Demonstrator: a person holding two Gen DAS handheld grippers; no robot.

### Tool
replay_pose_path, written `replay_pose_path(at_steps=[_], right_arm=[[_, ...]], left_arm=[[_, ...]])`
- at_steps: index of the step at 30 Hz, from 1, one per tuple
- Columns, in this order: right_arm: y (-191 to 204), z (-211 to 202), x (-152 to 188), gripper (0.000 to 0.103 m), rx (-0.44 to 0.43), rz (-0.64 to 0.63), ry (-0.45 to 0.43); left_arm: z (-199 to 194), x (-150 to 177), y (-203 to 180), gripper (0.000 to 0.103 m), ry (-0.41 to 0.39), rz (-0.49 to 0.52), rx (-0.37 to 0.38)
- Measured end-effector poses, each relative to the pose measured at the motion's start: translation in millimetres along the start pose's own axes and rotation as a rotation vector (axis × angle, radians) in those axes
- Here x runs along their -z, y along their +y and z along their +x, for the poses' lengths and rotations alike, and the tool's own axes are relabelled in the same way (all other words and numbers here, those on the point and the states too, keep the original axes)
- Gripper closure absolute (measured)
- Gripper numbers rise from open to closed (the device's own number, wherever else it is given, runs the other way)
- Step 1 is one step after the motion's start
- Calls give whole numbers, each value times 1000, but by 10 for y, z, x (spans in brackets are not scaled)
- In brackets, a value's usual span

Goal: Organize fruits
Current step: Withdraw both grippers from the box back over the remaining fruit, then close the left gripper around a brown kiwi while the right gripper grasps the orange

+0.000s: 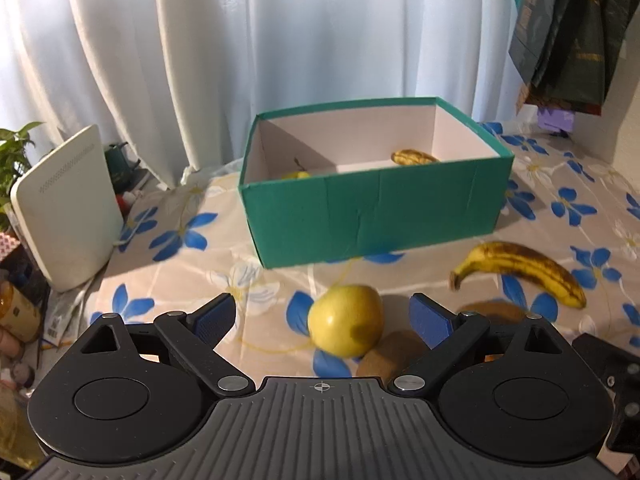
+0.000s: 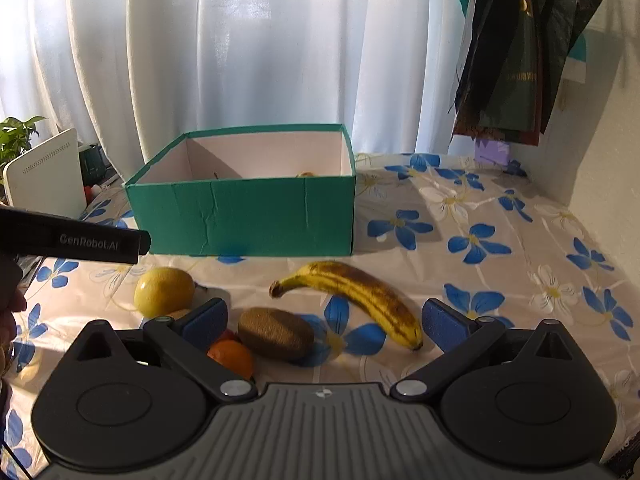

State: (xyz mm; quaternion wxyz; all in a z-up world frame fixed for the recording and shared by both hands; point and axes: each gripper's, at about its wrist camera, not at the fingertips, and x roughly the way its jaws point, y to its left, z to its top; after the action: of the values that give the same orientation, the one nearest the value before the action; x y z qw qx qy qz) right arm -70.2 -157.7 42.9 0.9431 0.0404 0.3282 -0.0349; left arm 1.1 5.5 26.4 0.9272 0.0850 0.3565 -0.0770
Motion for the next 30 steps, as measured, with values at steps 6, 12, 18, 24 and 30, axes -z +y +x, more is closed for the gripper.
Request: replay_pose_path(at_steps=[6,12,18,24,30], right_arm=[[70,18,218,0,-39,-4,34],[189,48,246,0,-29,-101,8],[173,98,225,0,-34,-75,25],[196,126,207,3,-33,-98,23],[202,131,227,3,-26,-92,33]], left_arm=[[-12,330,-73,6,27,23,50],[65,357,-148,8,30,46,65],[163,332,-162,13,44,38,82],[274,328,-185,17,75,35,98],[370,331,-243,23,101,50,109]])
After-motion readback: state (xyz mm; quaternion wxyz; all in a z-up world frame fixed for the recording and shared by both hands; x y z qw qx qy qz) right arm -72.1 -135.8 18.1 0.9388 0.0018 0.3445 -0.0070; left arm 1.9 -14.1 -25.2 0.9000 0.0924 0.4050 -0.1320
